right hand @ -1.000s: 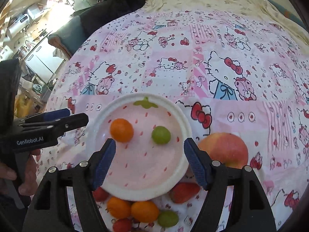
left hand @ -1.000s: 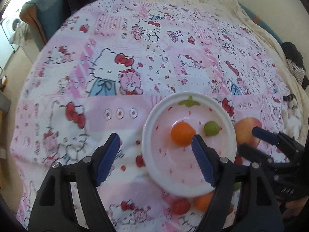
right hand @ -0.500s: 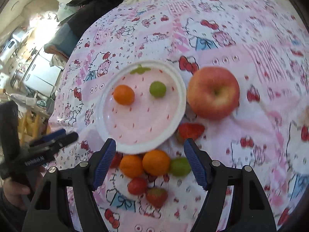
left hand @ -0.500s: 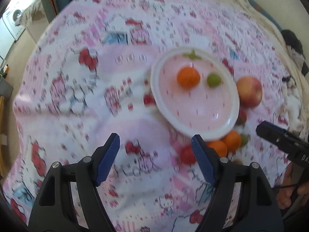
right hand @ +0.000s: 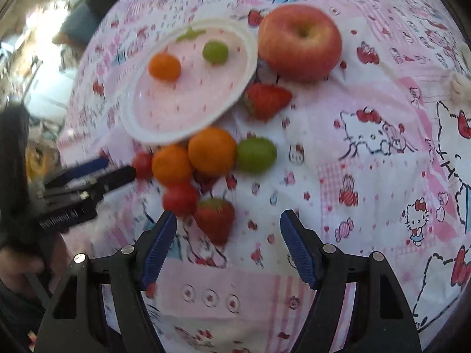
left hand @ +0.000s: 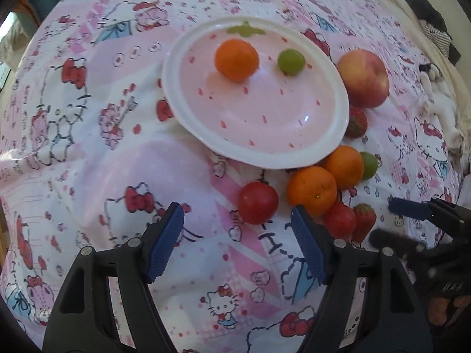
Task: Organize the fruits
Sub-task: 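Move both grippers back toward the fruit beside the plate, then grasp a red tomato with the left gripper while the right gripper grasps a strawberry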
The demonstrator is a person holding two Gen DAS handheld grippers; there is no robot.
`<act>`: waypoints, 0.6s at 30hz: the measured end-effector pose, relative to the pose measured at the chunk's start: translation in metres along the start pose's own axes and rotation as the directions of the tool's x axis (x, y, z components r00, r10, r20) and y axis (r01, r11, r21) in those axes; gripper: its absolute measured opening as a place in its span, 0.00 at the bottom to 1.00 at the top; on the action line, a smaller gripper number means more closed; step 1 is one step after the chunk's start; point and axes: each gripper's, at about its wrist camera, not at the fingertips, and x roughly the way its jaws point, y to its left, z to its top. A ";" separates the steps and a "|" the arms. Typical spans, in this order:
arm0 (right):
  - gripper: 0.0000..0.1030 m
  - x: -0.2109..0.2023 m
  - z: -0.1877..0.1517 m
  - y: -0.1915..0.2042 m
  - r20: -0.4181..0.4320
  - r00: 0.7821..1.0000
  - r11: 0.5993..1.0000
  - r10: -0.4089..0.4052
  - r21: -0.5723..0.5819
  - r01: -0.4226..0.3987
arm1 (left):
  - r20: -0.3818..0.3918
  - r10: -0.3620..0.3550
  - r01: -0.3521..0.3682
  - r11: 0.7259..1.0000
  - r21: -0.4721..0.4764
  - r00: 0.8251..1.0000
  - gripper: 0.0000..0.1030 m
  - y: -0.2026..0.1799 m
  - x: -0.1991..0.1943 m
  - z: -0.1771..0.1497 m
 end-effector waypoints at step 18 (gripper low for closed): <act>0.33 0.020 -0.003 0.031 -0.010 0.996 0.981 -0.090 -0.175 0.087 | 0.010 -0.013 0.012 0.997 0.076 1.000 0.25 -0.022 0.016 0.007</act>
